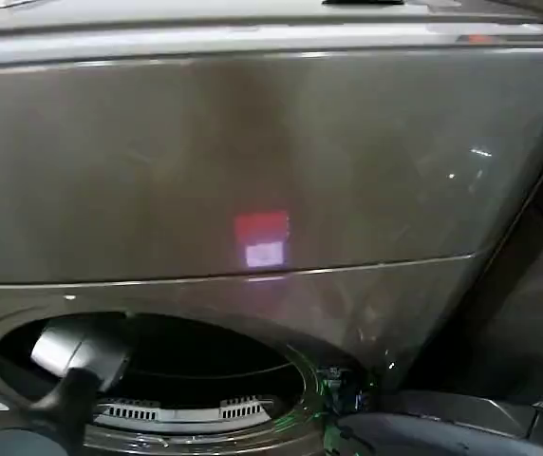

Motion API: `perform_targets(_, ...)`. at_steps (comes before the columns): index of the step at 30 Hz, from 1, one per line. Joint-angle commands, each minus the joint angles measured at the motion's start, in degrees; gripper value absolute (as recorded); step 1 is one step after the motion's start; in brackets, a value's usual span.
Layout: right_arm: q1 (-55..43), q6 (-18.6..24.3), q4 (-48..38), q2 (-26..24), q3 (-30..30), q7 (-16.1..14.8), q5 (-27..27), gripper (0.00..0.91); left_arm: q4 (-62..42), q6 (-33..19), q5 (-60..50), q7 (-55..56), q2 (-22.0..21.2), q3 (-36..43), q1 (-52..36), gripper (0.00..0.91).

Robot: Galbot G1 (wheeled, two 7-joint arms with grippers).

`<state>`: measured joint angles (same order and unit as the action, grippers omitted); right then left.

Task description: Grasp the clothes from the dryer.

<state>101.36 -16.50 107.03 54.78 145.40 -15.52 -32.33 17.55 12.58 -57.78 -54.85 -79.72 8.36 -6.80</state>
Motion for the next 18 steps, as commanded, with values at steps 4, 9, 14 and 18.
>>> perform_targets(4, 0.0, 0.0, 0.2, 0.1, 0.0, 0.0, 0.0, 0.907, -1.0, 0.7, -0.3, -0.5, 0.2, 1.2, 0.9, 0.387)
perform_targets(9, 0.1, 0.1, 0.1, 0.1, 0.0, 0.0, 0.1, 0.907, -1.0, 0.7, 0.1, -0.3, 0.0, 1.1, 0.8, 0.0)
perform_targets(14, 0.0, 0.1, 0.0, 0.1, -0.1, 0.0, 0.2, 0.907, -1.2, 0.4, 0.2, -0.5, -0.2, 1.0, 0.8, 0.0)
perform_targets(18, -0.2, 0.2, -0.2, 0.2, -0.2, 0.0, 0.3, 0.907, -1.2, -0.3, 1.5, 0.3, -0.3, -0.1, 0.9, 0.0)
